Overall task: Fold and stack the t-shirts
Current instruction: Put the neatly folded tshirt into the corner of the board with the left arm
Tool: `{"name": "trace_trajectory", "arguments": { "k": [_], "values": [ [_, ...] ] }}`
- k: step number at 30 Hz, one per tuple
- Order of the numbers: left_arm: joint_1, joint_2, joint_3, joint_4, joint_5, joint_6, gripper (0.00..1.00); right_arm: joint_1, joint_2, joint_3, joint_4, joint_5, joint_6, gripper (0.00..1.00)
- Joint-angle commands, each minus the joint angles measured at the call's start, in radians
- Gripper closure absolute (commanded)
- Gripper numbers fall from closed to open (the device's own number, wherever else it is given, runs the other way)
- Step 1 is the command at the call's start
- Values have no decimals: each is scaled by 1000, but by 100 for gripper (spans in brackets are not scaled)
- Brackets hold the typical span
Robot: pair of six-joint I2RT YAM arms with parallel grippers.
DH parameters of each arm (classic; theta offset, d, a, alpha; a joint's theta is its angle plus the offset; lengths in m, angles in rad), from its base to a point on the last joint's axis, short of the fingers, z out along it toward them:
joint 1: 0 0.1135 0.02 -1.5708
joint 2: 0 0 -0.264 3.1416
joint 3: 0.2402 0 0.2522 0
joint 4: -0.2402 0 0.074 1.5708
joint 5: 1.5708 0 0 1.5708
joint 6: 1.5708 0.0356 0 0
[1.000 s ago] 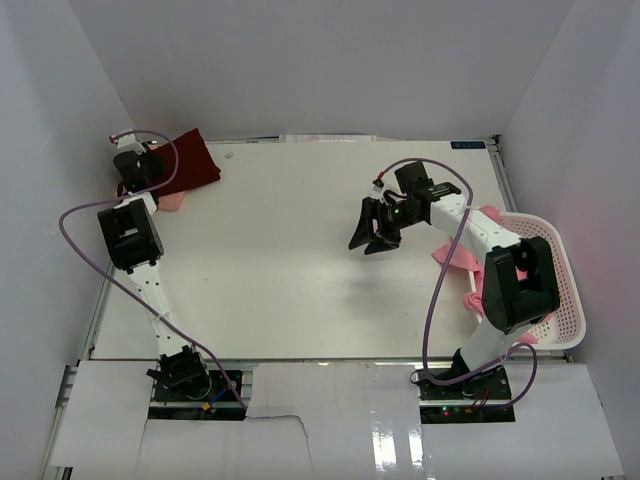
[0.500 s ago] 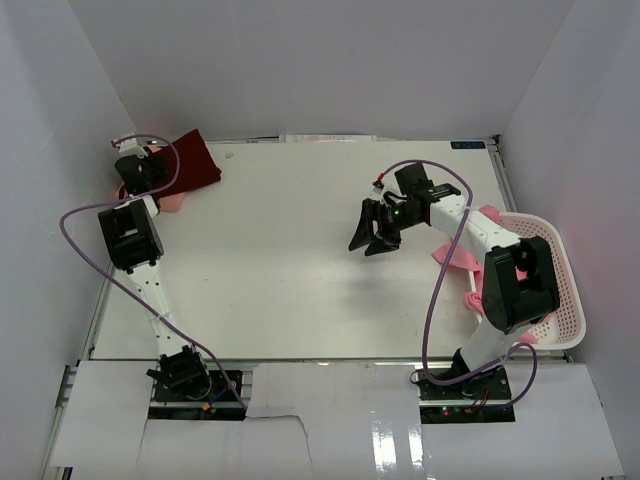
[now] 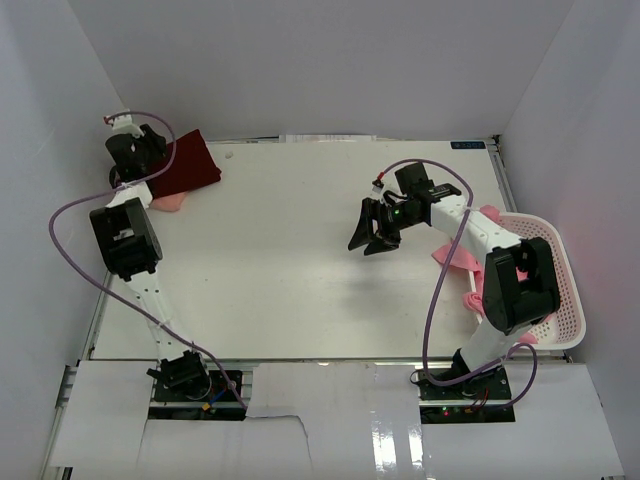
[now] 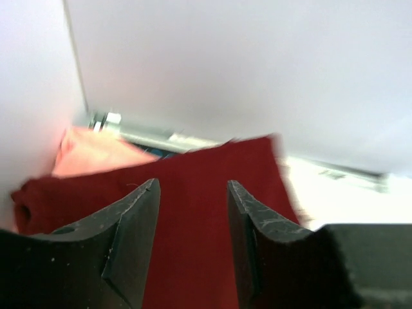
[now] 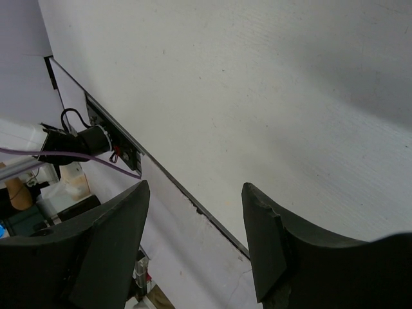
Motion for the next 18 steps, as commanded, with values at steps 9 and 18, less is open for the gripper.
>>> {"name": "trace_trajectory", "arguments": {
  "k": [9,18],
  "values": [
    [-37,-614,-381,-64,59,-65,33,13,-80,16,-28,12,-66,33],
    [-36,-948,-561,-332,73,-43,2,13,-110,56,-28,27,-83,32]
  ]
}}
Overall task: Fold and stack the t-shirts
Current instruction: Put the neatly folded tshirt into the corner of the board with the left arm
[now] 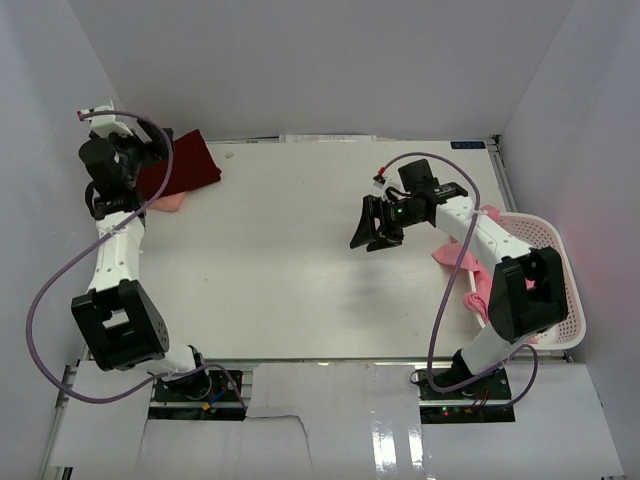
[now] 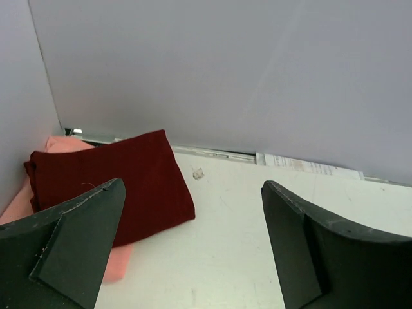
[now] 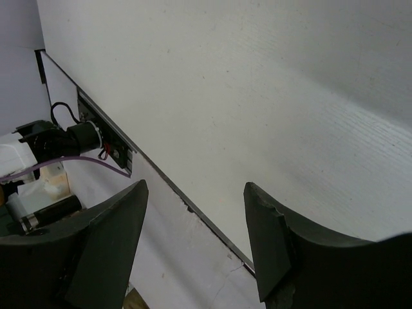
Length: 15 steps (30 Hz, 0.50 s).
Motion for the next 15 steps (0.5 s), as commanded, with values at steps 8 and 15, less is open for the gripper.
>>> {"name": "trace_trajectory", "arguments": {
  "k": [8,15],
  "values": [
    [-10,-292,-293,-133,74,-78,2,4,-106,94,21,63,-58,31],
    [-115,-499,-429,-182,-24,-47,2,4,-164,33,111,55,-15,30]
  ]
}}
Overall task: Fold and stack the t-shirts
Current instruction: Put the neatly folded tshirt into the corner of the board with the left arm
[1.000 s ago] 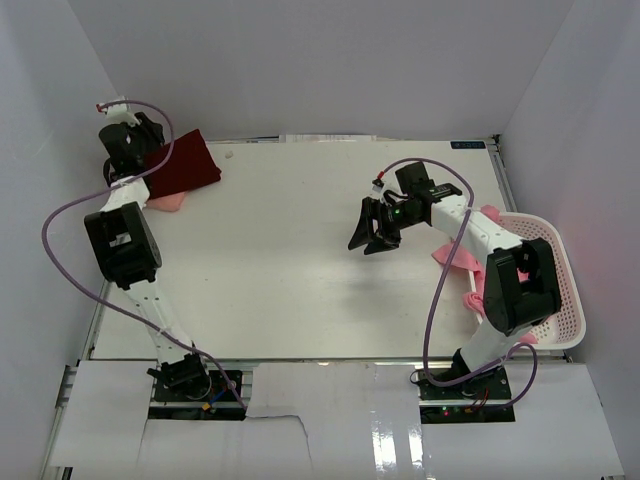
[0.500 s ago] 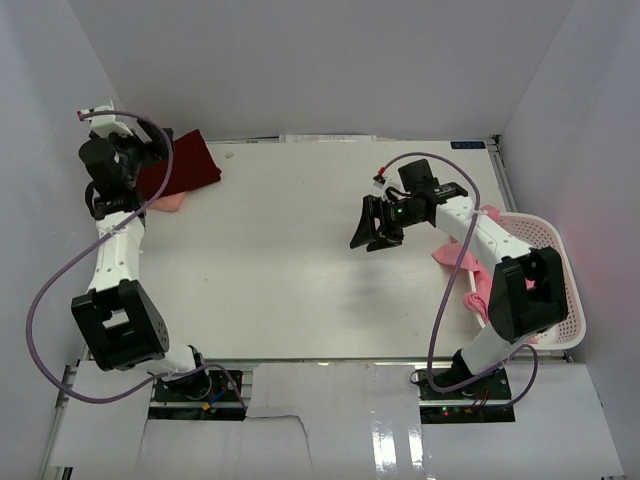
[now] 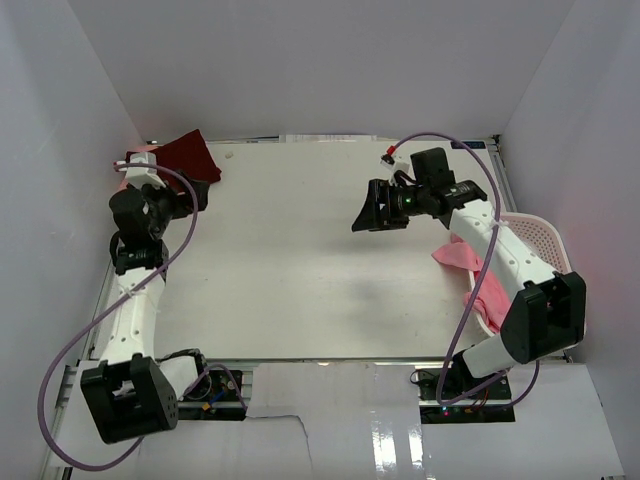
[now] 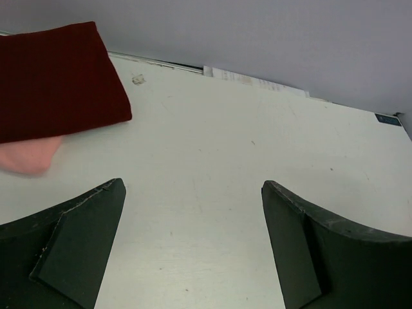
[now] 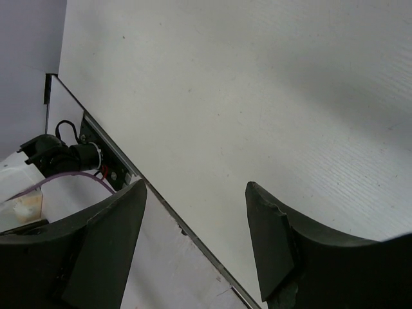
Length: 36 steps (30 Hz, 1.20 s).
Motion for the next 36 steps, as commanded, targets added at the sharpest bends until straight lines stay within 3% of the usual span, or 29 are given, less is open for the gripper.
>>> {"name": "trace_trajectory", "arguments": {
  "k": [1,6,11,17,36],
  "values": [
    [-29,-120,-42,-35,-42,17,2,4,-39,-16,53,9,0,30],
    [-29,-153,-30,-219,7,57,2,3,-73,-47,49,15,-23,30],
    [-29,-254,-82,-298,-25,85,2,-2,-84,-79,53,6,-50,30],
    [-29,-337,-131,-331,-91,91,2,-5,-86,-105,55,-14,-73,30],
    [-29,-323,-156,-336,-107,90,2,-37,-55,-133,53,-97,-119,30]
  ]
}}
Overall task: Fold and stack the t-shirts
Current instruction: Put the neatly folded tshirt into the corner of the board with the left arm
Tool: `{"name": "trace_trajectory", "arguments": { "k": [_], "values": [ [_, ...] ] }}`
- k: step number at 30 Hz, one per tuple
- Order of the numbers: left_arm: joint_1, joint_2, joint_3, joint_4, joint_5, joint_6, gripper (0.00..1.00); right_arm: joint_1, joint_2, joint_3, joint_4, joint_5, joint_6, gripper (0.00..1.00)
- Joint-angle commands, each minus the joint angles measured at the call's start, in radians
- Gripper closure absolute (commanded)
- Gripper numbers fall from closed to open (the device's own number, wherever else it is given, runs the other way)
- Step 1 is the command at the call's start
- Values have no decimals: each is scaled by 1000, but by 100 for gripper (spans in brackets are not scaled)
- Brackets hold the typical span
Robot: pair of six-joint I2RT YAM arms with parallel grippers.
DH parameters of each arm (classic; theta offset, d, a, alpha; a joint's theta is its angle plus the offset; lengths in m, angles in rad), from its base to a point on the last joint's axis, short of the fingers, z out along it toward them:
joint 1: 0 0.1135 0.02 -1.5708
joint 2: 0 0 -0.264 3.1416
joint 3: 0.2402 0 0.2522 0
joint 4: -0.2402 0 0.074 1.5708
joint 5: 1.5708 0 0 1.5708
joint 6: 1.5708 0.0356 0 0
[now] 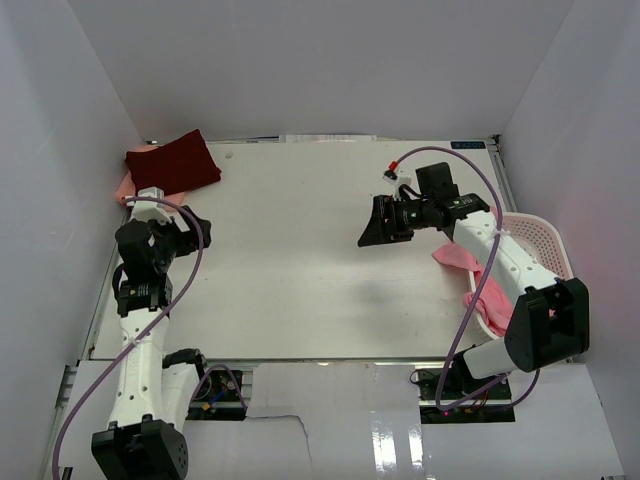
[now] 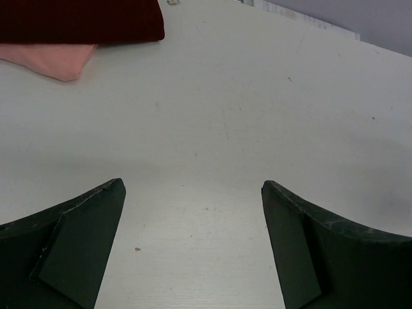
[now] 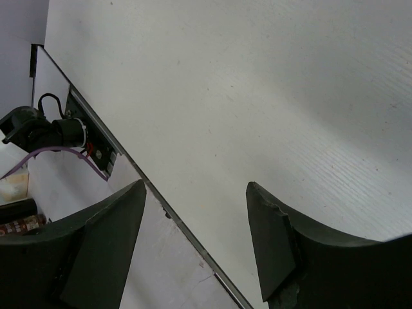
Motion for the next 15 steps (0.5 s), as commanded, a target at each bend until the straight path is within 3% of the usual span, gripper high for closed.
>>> {"name": "trace_trajectory", "arguments": {
  "k": [1,15],
  "values": [
    [1,-6,-1,-4,-7,12,2,-8,3,10,23,-46,-26,30],
    [1,13,3,-2,17,27,2,-16,20,11,24,-63,-31,30]
  ]
}}
